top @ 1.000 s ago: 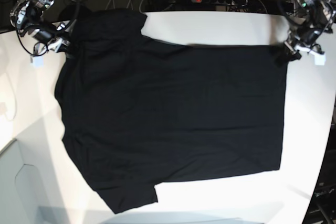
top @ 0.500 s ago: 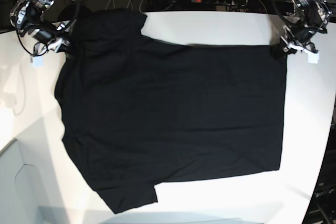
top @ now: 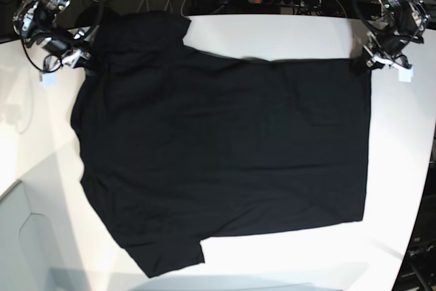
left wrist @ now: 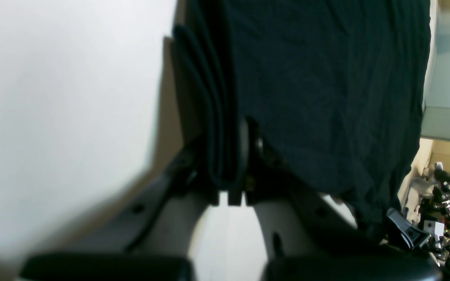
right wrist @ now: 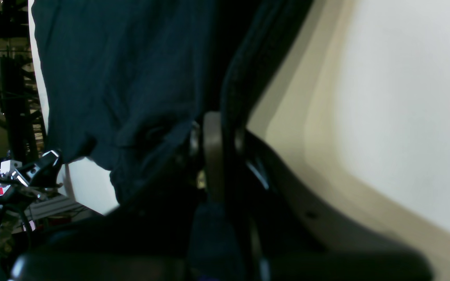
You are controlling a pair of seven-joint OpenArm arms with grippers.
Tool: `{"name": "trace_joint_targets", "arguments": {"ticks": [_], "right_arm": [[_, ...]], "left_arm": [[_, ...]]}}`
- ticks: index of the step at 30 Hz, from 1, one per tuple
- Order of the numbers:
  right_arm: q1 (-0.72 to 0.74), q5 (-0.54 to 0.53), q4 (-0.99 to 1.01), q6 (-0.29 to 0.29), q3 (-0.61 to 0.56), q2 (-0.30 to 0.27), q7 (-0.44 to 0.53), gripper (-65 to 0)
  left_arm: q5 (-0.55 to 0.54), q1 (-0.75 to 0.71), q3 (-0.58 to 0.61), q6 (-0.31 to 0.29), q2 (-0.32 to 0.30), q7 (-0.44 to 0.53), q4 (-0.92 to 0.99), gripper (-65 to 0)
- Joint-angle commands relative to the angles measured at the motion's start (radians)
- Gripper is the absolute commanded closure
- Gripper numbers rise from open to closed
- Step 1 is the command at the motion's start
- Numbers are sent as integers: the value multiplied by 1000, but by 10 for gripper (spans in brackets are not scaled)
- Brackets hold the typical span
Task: Fold the T-shirt properly
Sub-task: 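Lift the shoulder edge with both grippers and drag it toward the robot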
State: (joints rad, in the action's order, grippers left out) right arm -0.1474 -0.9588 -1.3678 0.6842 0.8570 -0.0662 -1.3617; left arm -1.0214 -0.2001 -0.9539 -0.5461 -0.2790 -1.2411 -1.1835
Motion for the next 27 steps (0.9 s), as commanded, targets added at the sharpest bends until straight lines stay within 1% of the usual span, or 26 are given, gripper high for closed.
{"name": "trace_joint_targets", "arguments": {"ticks": [1, 10, 11, 12, 13, 14, 16, 17, 18, 19, 21, 24, 27], "right_arm": [[-5, 67, -2, 14, 1, -8, -35, 0], [-7, 68, -2, 14, 1, -8, -35, 0], [-7, 70, 1, 14, 1, -8, -35, 0], [-5, 71, 6, 14, 1, -8, -35, 0], [-4, 82, 12, 14, 1, -7, -35, 0], [-2, 102, 26, 4, 1, -4, -26, 0], [32, 140, 75, -91, 6, 18, -9, 0], [42, 160, 115, -139, 8, 19, -3, 0], [53, 169, 163, -182, 8, 16, -3, 0], [67, 169, 212, -209, 6, 13, 1, 0], [78, 168, 285, -211, 8, 4, 14, 0], [81, 168, 299, -212, -9, 10, 35, 0], [90, 166, 299, -215, -74, 45, 52, 0]], "left_arm": [[-6, -2, -6, 2, -15, -4, -11, -12], [-4, 4, -3, 4, -15, -4, -11, -12], [8, 4, 0, 5, -15, 1, -9, -12], [46, 9, 14, 14, -13, 19, -9, -12], [94, 26, 48, 48, -12, 42, -11, -14], [148, 43, 89, 91, -12, 64, -6, -15], [261, 63, 186, 163, -12, 103, 29, -14], [299, 69, 229, 180, -12, 113, 57, -14], [316, 80, 269, 183, -13, 136, 89, -15], [313, 89, 289, 183, -15, 166, 118, -15], [292, 90, 284, 192, -13, 217, 153, -16], [257, 72, 287, 195, -10, 228, 158, -16], [281, 73, 289, 197, -7, 257, 170, -17]]}}
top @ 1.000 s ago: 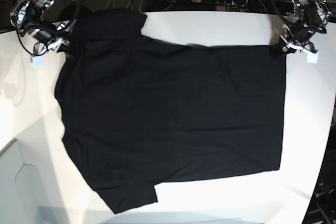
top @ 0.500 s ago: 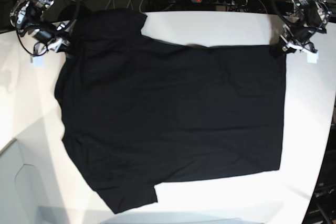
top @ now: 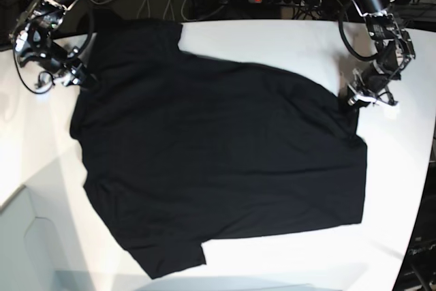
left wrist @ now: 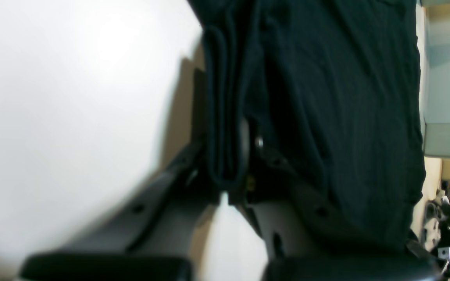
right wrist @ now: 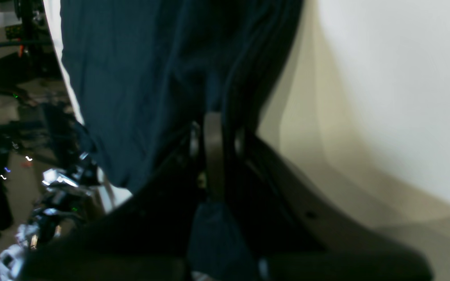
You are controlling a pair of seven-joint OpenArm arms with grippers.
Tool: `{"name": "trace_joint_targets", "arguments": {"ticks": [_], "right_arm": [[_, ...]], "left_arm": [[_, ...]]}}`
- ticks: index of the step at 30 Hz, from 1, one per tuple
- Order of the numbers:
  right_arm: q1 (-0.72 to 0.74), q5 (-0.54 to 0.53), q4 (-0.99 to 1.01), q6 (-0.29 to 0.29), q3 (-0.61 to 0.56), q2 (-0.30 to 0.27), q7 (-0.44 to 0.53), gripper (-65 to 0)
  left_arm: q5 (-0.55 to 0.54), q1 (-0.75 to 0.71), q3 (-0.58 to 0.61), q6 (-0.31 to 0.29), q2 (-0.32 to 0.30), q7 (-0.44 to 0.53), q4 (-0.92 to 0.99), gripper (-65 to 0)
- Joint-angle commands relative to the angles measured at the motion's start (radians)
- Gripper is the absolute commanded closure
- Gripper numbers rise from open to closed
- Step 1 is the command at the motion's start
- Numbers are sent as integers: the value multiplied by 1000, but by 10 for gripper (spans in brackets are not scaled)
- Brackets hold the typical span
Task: Fold the T-shirt properly
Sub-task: 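Lift the shoulder edge with both grippers and drag it toward the robot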
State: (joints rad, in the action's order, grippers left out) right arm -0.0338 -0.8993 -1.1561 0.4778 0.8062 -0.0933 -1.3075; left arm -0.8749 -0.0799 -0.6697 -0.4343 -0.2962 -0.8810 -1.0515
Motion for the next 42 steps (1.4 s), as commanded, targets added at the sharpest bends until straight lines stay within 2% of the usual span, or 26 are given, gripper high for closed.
{"name": "trace_joint_targets", "arguments": {"ticks": [1, 4, 7, 9, 11, 14, 16, 18, 21, 24, 25, 27, 28, 29, 30, 32, 34, 35, 37, 38, 40, 42], "right_arm": [[-8, 108, 89, -9, -48, 80, 7, 0], [7, 108, 81, -9, -120, 79, 70, 0], [54, 107, 94, -9, -130, 40, 153, 0], [50, 102, 40, -9, -135, 36, 211, 0], [-10, 107, -95, -9, -167, 39, 213, 0], [-209, 111, -416, -9, -221, 62, 225, 0], [-291, 119, -516, -6, -233, 66, 266, 0], [-300, 133, -554, -4, -247, 62, 291, 0], [-208, 153, -503, -8, -336, 76, 294, 0], [-151, 165, -407, -9, -388, 16, 300, 0], [-166, 167, -437, -9, -393, 19, 291, 0], [-323, 173, -585, -9, -393, 53, 312, 0], [-392, 174, -652, -6, -394, 54, 355, 0], [-440, 180, -695, -4, -394, 31, 414, 0], [-479, 188, -732, -4, -397, 4, 480, 0], [-521, 211, -824, -6, -417, 8, 538, 0], [-440, 253, -858, -11, -489, 20, 532, 0], [-409, 283, -852, -11, -508, 0, 524, 0], [-381, 355, -824, -11, -526, -50, 518, 0], [-387, 389, -826, -11, -531, -52, 521, 0], [-479, 441, -884, -11, -555, -7, 520, 0], [-610, 444, -885, -8, -543, -7, 544, 0]], "left_arm": [[158, -47, 6, 85, 12, -79, 37, -17], [171, -47, 44, 75, 9, -16, 30, -17], [171, -47, 46, 75, 9, 61, 29, -14], [147, -57, 49, 73, 13, 70, 0, -13], [98, -119, 38, 73, 15, 75, -29, -13], [-25, -320, -48, 67, 21, 121, -126, -13], [-79, -416, -81, 28, 50, 156, -194, -13], [-109, -424, -71, 5, 56, 144, -261, -13], [-91, -346, -72, 36, 21, 104, -278, -13], [-69, -338, -71, 71, 47, 21, -361, -13], [-71, -350, -77, 70, 50, 4, -390, -12], [-65, -493, -141, 25, 55, 9, -447, -6], [-69, -568, -186, -18, 75, 26, -493, -3], [-69, -602, -200, -51, 122, 42, -577, -4], [-57, -624, -196, -73, 167, 53, -663, -4], [7, -657, -203, -65, 168, 64, -751, -4], [102, -576, -195, -62, 128, 76, -823, -4], [158, -545, -183, -62, 131, 76, -870, -4], [283, -527, -121, -62, 193, 53, -968, -4], [329, -532, -98, -71, 202, 52, -973, -4], [391, -573, -88, -85, 187, 87, -956, -4], [382, -716, -112, -169, 210, 151, -924, -4]]}}
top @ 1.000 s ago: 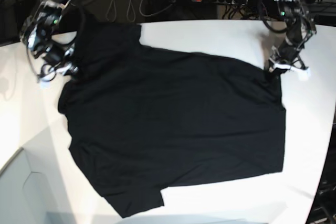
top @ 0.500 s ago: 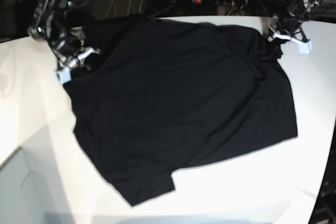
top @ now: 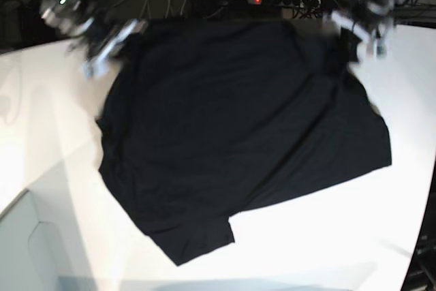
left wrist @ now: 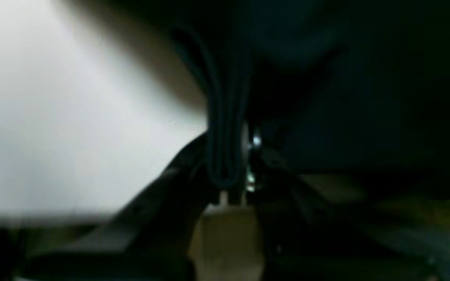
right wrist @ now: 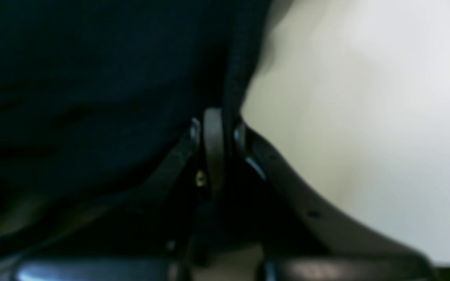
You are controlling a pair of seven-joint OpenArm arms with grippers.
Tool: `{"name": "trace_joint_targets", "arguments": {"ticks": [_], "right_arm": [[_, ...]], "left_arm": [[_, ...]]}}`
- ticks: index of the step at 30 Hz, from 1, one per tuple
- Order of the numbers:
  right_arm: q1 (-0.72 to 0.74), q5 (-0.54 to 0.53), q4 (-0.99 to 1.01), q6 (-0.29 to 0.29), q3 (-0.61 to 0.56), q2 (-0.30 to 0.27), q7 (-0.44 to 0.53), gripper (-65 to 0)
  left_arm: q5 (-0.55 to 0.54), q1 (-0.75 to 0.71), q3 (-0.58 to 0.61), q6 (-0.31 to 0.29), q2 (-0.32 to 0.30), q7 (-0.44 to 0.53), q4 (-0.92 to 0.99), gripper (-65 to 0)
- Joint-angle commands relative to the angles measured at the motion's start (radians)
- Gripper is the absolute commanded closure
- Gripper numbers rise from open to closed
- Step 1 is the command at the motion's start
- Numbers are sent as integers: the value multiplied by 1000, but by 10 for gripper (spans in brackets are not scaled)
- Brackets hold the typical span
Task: Fold the T-shirt properly
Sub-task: 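Lift the shoulder edge with both grippers and drag it toward the robot, then open both grippers, release the shirt, and raise the arms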
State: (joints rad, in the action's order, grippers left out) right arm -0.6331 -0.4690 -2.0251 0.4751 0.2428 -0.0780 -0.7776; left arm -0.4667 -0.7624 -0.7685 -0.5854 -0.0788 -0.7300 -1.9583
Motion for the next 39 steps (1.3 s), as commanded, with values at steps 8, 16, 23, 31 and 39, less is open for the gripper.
{"name": "trace_joint_targets", "arguments": {"ticks": [8, 16, 23, 31, 39], "right_arm": [[-11, 16, 16, -8, -33, -82, 139, 0], [-189, 8, -6, 69, 28, -47, 249, -22], [-75, 5, -12, 133, 57, 7, 180, -52], [-136, 0, -15, 139, 53, 40, 162, -56], [-98, 2, -9, 139, 13, 34, 82, -60]], "left_arm": [[-83, 82, -15, -113, -95, -150, -40, -6], [-116, -30, -228, -113, 76, -43, -79, -144], [-117, 86, -234, -113, -59, -182, -71, -145], [-205, 27, -345, -113, -45, -181, -60, -248], [-203, 13, -374, -113, -31, -242, -60, -257]]}}
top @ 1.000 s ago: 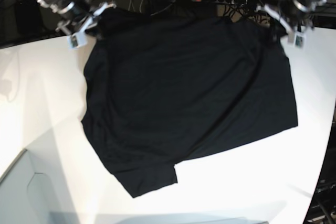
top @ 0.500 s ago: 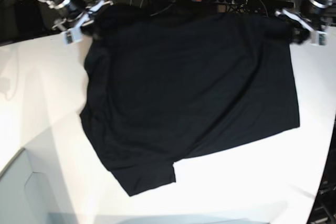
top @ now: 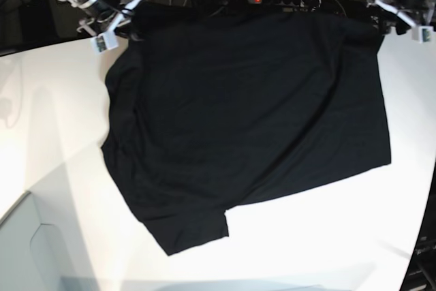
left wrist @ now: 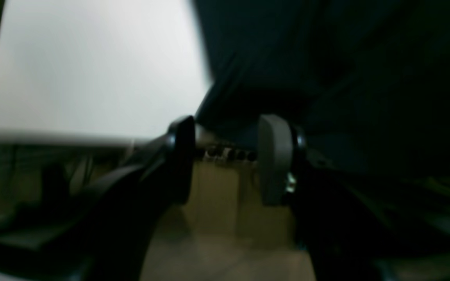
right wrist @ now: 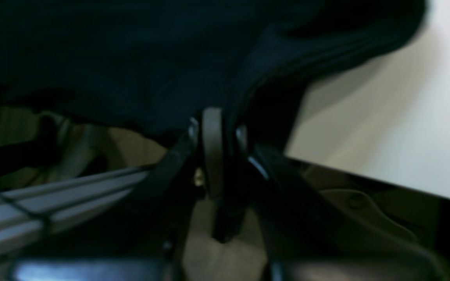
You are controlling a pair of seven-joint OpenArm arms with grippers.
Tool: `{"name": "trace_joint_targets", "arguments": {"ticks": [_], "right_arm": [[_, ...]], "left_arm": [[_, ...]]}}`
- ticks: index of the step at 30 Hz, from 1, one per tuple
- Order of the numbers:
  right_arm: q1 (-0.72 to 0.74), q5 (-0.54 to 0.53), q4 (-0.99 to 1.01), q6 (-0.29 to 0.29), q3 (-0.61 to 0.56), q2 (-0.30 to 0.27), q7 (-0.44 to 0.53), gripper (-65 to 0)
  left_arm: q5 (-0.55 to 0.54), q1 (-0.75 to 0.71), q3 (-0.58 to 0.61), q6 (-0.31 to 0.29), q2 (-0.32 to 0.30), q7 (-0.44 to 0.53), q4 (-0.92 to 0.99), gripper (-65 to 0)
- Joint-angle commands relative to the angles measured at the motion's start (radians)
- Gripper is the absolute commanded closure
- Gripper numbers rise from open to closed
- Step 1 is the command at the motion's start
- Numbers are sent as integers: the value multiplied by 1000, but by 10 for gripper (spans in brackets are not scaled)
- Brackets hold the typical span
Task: Fold the T-shirt properly
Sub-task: 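Open both grippers, release the shirt, and raise the arms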
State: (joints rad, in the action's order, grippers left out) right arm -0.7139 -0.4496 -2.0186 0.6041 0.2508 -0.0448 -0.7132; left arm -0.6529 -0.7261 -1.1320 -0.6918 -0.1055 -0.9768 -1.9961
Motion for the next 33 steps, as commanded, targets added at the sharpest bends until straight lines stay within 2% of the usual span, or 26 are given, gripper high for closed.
{"name": "trace_joint_targets", "arguments": {"ticks": [1, 5, 9, 13, 17, 20, 22, 26, 28, 31, 33], "right_arm": [[-17, -18, -17, 10, 5, 1, 17, -72], [17, -18, -17, 10, 0, 4, 13, -161], [50, -19, -20, 10, 5, 1, -79, -257], [99, -21, -20, 10, 25, 7, -148, -271], [126, -156, -21, 10, 149, 3, -196, -285], [84, -292, -21, 10, 348, 3, -174, -302], [38, -338, -20, 10, 473, 3, -162, -303], [-49, -334, -12, 10, 646, 13, -159, -303], [-111, -332, -11, 10, 695, 39, -159, -303], [-189, -285, -6, 10, 723, 82, -158, -303], [-201, -186, 8, 10, 697, 104, -158, -303]], "left_arm": [[-29, -39, -6, -6, 8, 15, -35, -257], [-29, -46, 31, -6, -12, 23, -27, -257], [-18, -48, 39, -6, -4, 23, -13, -257], [-20, -51, 37, -6, 0, 20, -22, -257], [-18, -59, 34, -6, 0, 22, -21, -257], [-18, -94, 40, -6, 0, 23, -21, -257], [-18, -111, 40, -6, 2, 23, -19, -257], [-15, -135, 42, -6, 3, 22, -13, -257], [14, -165, 68, -6, 19, 25, -13, -257], [95, -195, 135, -6, 45, 26, 8, -257], [183, -192, 228, -6, 65, 28, 68, -258]]}}
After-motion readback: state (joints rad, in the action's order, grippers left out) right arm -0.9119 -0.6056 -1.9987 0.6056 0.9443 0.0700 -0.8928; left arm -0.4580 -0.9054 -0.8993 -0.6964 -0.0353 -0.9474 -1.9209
